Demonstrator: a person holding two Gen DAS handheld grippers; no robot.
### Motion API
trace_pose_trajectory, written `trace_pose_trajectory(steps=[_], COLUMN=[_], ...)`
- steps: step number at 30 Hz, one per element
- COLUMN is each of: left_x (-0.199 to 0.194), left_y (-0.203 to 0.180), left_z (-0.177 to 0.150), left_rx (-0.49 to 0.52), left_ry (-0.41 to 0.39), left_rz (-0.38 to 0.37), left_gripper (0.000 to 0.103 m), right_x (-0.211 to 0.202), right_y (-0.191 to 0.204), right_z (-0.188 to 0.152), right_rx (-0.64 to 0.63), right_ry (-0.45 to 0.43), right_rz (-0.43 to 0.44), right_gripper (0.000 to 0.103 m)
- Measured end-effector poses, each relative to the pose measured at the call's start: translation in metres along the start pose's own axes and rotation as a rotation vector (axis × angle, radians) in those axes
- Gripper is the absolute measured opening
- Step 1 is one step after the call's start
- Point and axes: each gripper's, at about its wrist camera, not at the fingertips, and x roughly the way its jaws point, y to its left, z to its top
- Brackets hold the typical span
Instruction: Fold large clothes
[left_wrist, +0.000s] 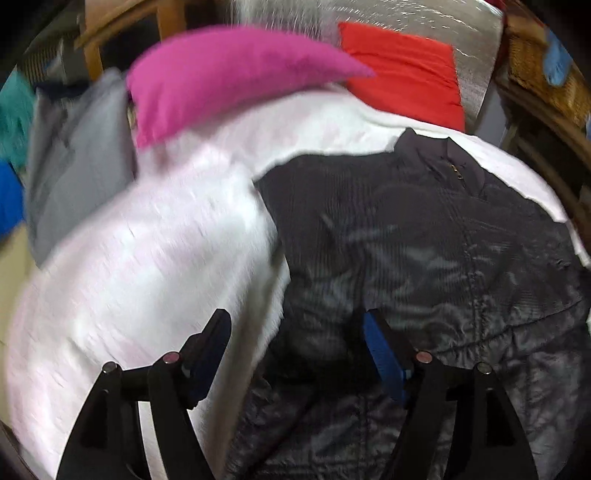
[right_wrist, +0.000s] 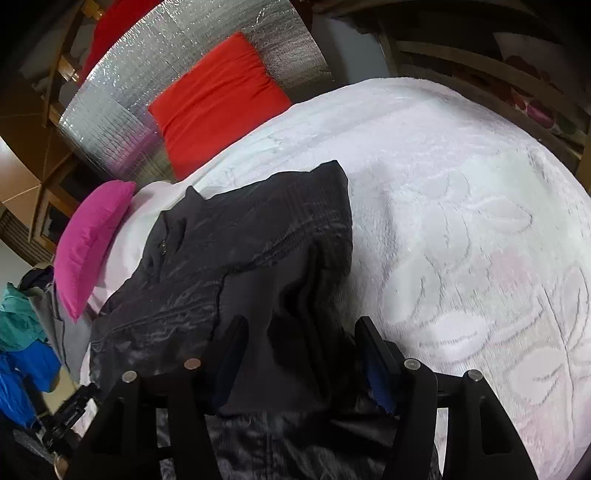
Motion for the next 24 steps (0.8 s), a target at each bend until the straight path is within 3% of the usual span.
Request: trace_pose_trajectory(steps=[6, 8, 9, 11, 12, 15, 18, 21, 24], left_x=[0.022, 0.023, 0.022, 0.017, 0.014, 0.013, 0.022, 0.011, -0.006], left_y=[0.012, 0.012, 0.011, 0.009, 0.009, 0.011, 0.009, 0.009, 0.014], left_z=[-0.009, -0.011, -0.011, -0.011, -0.010, -0.009, -0.010, -0.010, -0.015], left_rx=[-0.096, -0.098, -0.093, -0.077, -0.072, -0.072, -0.065, -0.045, -0.032], left_ry=[0.083, 0.077, 0.067, 0.049, 0.036, 0.035, 0.082, 0.083, 0.053], left_rz=[-0.223, -0.228, -0.226, -0.202, -0.198, -0.186, -0.156, -0.139, -0.121], left_gripper=[0.075, 0.074, 0.062, 0.045, 0.043, 0.045, 0.053, 0.058, 0.060], right_x=[0.006, 0.012, 0.013, 0.006, -0.002, -0.016, 0.001, 0.001, -0.015], right_y=[-0.012, -0.008, -0.003, 0.011, 0.019, 0.031, 0.025, 0.020, 0.016], right_z=[-0.007, -0.009, -0.011, -0.014, -0.015, -0.017, -0.019, -0.018, -0.019], right_rx=[0.015, -0.004, -0.036, -0.106, -0.146, -0.194, -0.186, -0.159, -0.126], right_ry=[0.023, 0.031, 0.032, -0.001, -0.034, -0.087, -0.022, -0.013, -0.018], right_rz=[0.017, 0.030, 0.032, 0.005, -0.004, -0.002, -0.054, -0.043, -0.010], right_gripper=[0.064, 0.060, 0.051, 0.042, 0.039, 0.039, 0.040, 0.044, 0.059])
